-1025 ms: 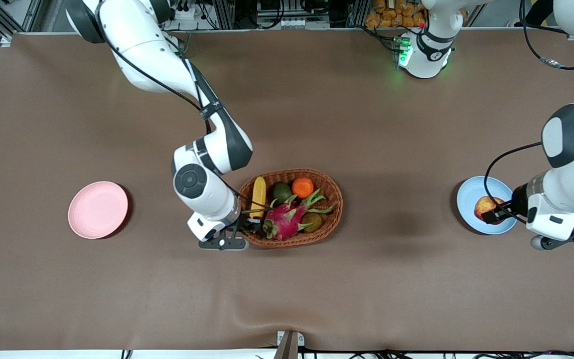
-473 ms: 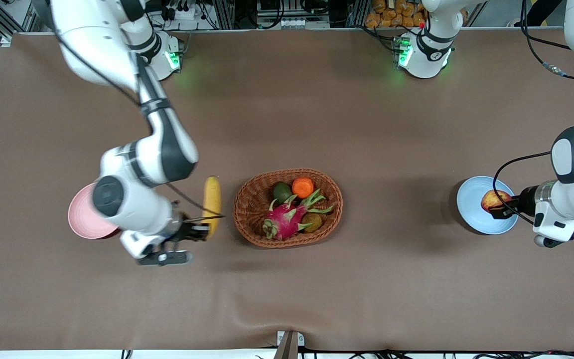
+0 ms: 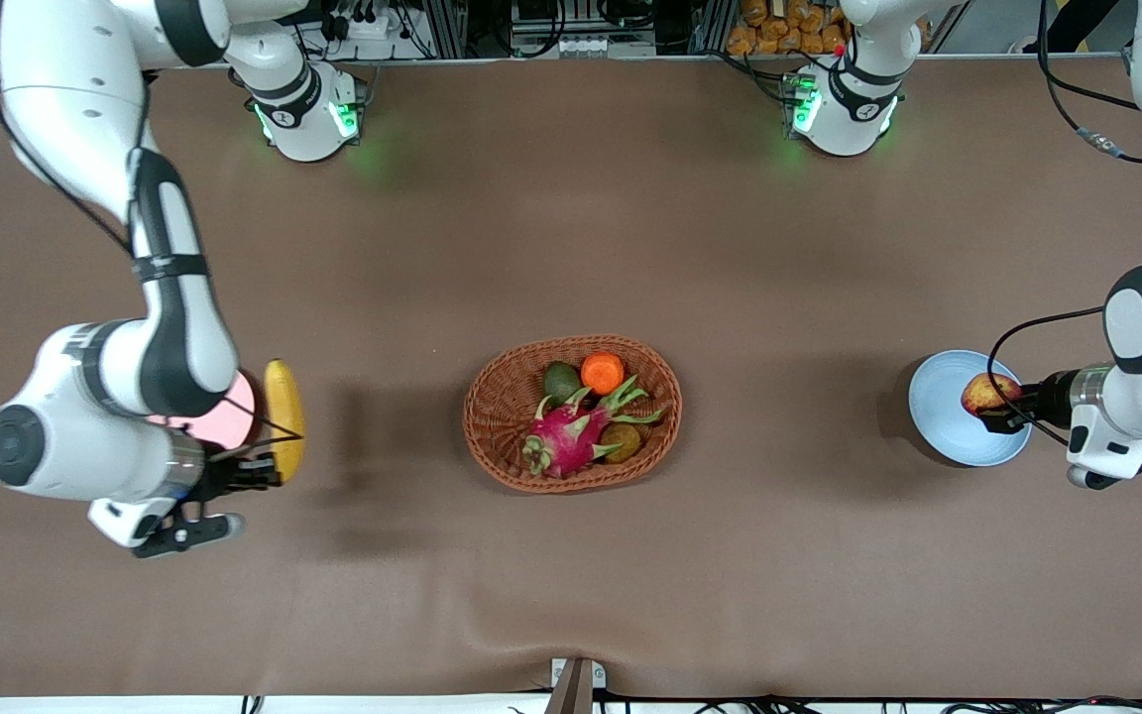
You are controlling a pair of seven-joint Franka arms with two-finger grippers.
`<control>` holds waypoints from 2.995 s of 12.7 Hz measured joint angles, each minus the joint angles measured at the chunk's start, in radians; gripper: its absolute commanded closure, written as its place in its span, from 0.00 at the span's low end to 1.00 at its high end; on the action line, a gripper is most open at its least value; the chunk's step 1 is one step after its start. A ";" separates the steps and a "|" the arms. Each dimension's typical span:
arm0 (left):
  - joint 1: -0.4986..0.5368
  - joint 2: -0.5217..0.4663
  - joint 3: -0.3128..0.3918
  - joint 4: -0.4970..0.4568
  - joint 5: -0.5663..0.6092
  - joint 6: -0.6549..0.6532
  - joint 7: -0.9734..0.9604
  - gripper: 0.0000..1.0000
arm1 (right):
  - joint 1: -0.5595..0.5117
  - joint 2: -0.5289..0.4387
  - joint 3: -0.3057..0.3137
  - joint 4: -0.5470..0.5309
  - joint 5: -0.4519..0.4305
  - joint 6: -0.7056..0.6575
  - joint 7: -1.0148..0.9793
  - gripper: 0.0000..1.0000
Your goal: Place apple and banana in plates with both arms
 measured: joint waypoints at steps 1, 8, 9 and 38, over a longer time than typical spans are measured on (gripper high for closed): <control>0.016 0.014 0.000 0.000 0.000 0.007 0.009 1.00 | -0.033 0.000 0.000 -0.005 0.000 0.000 -0.079 0.98; 0.052 0.090 -0.004 0.000 0.000 0.047 0.039 1.00 | -0.200 0.002 0.002 -0.086 0.001 -0.029 -0.505 0.00; 0.052 0.091 -0.005 0.000 0.000 0.047 0.039 1.00 | -0.200 0.002 0.005 -0.092 0.001 -0.029 -0.511 0.00; -0.001 0.168 0.005 -0.004 0.188 -0.066 -0.122 0.82 | -0.103 -0.634 0.004 -0.575 -0.198 -0.079 0.237 0.00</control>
